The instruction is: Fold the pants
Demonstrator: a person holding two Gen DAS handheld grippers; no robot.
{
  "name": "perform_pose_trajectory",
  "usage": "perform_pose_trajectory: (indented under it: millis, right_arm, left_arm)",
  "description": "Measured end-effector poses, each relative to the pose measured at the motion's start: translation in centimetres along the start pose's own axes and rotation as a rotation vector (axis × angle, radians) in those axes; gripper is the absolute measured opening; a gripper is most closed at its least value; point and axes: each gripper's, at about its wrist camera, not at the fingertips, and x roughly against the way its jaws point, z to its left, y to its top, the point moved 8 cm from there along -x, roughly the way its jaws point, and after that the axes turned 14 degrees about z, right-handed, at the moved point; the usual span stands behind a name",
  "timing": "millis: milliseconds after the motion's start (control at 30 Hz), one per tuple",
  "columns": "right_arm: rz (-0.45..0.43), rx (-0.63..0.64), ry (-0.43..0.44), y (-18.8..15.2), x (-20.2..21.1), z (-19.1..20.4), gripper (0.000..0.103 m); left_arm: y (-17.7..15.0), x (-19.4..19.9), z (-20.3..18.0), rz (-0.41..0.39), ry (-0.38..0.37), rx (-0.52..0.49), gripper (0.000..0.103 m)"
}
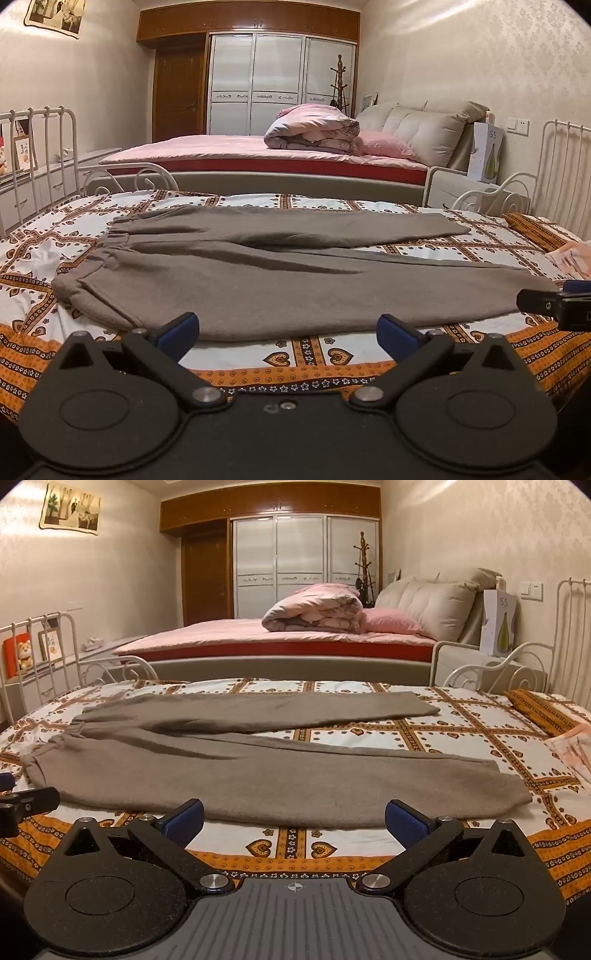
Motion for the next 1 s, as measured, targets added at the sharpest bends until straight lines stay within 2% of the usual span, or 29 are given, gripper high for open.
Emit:
perform_pose_trajectory:
  millis: [167, 1000]
  right_arm:
    - [0.010, -0.024, 0.017, -0.23, -0.14, -0.07, 0.103]
    - [0.000, -0.002, -0.006, 0.01, -0.19, 0.08, 0.103]
  left_arm:
    - [0.04, 0.00, 0.02, -0.009, 0.002, -0.003, 0.097]
    - [0.01, -0.16, -0.15, -0.002, 0.000, -0.028, 0.097]
